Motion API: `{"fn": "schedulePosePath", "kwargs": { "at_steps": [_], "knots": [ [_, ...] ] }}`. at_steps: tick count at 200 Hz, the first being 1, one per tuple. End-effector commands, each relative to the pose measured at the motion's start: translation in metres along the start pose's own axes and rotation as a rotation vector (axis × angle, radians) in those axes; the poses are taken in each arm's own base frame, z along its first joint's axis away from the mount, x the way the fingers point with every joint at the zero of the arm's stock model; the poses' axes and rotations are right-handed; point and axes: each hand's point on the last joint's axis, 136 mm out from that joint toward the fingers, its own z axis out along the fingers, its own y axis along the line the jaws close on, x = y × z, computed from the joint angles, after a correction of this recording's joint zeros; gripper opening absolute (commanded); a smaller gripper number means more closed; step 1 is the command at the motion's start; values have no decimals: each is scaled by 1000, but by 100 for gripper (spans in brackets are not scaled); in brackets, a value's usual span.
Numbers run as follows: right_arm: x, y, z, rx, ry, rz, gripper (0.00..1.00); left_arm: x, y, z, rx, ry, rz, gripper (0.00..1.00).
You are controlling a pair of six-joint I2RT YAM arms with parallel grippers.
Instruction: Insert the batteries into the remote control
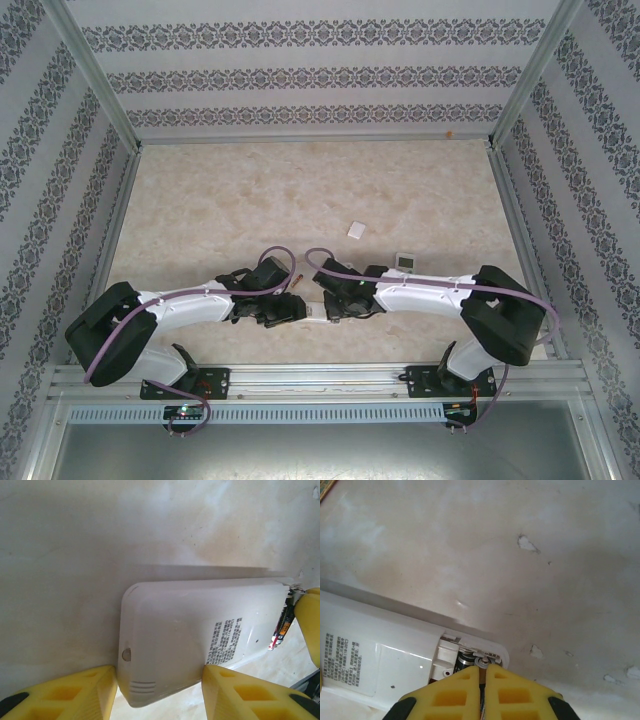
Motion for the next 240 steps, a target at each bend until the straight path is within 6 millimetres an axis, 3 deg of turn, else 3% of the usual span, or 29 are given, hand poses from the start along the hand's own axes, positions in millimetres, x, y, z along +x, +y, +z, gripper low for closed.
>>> {"fn": "schedulePosePath", "kwargs": {
  "at_steps": [1,25,87,112,137,182,240],
  "knots": [
    [63,-33,26,149,245,87,6,8,-9,10,59,16,17,49],
    [71,-41,32,194,275,129,6,8,-8,9,60,12,18,49],
    [73,-45,19,239,286,130,4,7,-9,9,64,10,23,50],
    [66,-43,23,239,274,103,4,7,-10,11,67,11,23,49],
    [43,-26,14,204,216,43,6,7,-13,10,72,12,29,50],
    [3,-3,-32,79,70,15,21,-2,-12,-3,33,-45,68,58],
    [-42,-28,-76,37,-156,-18,37,-16,-11,-26,-15,-145,110,68]
  ]
}}
